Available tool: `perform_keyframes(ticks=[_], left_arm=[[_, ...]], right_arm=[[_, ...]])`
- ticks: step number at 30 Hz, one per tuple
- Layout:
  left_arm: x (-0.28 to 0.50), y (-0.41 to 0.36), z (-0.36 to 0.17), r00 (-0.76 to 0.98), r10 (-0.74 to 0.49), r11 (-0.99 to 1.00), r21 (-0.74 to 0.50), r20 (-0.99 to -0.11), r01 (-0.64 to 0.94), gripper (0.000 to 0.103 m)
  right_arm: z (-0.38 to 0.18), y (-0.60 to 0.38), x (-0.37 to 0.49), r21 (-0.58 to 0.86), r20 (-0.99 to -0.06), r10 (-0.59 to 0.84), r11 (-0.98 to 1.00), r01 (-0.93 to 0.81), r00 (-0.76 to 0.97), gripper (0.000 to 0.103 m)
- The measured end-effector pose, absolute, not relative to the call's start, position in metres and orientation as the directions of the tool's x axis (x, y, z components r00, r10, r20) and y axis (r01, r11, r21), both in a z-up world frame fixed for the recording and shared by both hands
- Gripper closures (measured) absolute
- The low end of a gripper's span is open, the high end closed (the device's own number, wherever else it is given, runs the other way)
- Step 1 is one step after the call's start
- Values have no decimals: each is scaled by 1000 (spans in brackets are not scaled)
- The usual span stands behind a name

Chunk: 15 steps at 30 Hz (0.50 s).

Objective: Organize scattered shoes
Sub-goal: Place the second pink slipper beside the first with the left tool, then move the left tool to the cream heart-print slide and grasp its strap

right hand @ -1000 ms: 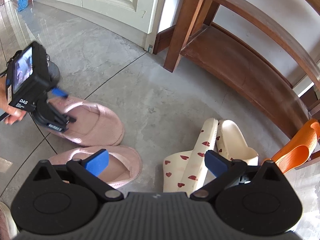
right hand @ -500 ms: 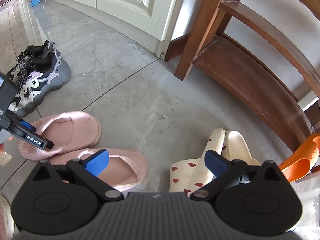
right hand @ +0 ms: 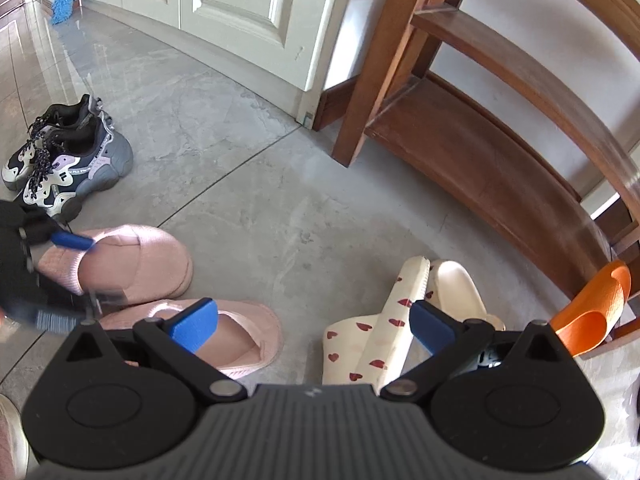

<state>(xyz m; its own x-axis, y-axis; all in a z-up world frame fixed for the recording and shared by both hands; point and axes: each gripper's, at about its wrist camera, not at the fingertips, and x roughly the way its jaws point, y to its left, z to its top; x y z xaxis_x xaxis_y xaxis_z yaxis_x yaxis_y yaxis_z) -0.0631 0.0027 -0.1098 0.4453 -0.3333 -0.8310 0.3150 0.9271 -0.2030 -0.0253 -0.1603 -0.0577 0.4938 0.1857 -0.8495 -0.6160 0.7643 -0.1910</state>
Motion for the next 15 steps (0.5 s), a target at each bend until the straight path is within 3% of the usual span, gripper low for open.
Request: perform_keyframes(ticks=[2,8,13,15], left_arm=[[-55,-14,-123,393,-396,908,-289,-830,304,34],[-50,4,-152,315,-256,966,-235,-914,103,47],[-78,36,-158,319,-25,999,-9,-947,51,51],[-81,43,-160,340,-5,998,18,-940,65,50]], right_arm=[[-57,-158,-29,-200,-846,190,753,-626,498,0],[-52,-162,-35,-205,-842,199,741,-639,502,0],[-56,-164,-28,-176,-853,204,755,-632,481,0],[-57,-161,-29,-173,-851,213,749,-639,479,0]])
